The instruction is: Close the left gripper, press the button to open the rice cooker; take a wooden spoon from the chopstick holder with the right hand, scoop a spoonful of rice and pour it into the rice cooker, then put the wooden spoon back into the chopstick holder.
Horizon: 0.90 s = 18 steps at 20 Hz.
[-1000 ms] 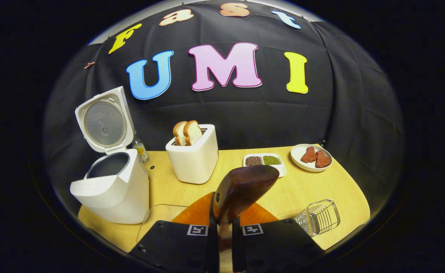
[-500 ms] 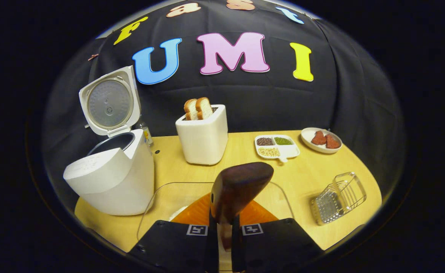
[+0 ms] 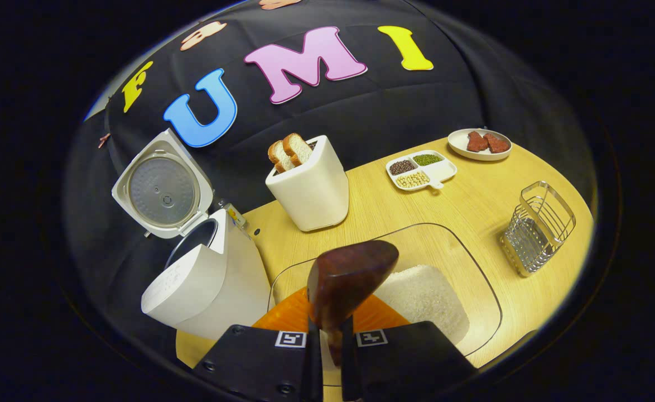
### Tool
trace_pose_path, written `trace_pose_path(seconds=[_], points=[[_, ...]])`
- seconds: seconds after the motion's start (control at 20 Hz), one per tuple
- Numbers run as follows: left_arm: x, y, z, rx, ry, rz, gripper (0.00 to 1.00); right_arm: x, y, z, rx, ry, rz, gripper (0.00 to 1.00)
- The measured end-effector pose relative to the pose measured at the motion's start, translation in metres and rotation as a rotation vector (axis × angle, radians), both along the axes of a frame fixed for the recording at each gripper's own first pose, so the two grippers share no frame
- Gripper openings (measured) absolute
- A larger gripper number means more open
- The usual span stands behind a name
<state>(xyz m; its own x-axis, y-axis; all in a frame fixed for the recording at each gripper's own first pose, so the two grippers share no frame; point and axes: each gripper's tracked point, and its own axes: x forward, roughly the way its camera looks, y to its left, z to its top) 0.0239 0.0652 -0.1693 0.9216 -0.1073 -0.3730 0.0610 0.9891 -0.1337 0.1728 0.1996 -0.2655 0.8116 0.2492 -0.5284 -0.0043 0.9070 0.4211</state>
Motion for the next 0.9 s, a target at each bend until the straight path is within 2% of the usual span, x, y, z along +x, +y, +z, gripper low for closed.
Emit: trace_pose_path(seconds=[0.2, 0.25, 0.3, 0.4, 0.7, 0.9], points=[[0.002, 0.002, 0.003, 0.005, -0.009, 0.0, 0.96, -0.004, -0.01, 0.001, 0.143, 0.085, -0.06, 0.18], [0.003, 0.002, 0.006, 0.002, -0.015, 0.0, 0.96, -0.005, -0.013, 0.001, 0.188, 0.104, -0.083, 0.13], [0.004, 0.002, 0.008, 0.0, -0.023, 0.0, 0.96, -0.006, -0.017, 0.003, 0.23, 0.121, -0.105, 0.18], [0.008, 0.003, 0.011, -0.001, -0.032, -0.002, 0.96, -0.008, -0.032, 0.006, 0.299, 0.141, -0.155, 0.18], [0.02, 0.007, 0.017, 0.004, -0.053, -0.02, 0.96, -0.003, -0.087, 0.021, 0.374, 0.161, -0.287, 0.17], [0.023, 0.005, 0.02, -0.005, -0.06, -0.03, 0.96, -0.001, -0.108, 0.04, 0.446, 0.163, -0.35, 0.17]])
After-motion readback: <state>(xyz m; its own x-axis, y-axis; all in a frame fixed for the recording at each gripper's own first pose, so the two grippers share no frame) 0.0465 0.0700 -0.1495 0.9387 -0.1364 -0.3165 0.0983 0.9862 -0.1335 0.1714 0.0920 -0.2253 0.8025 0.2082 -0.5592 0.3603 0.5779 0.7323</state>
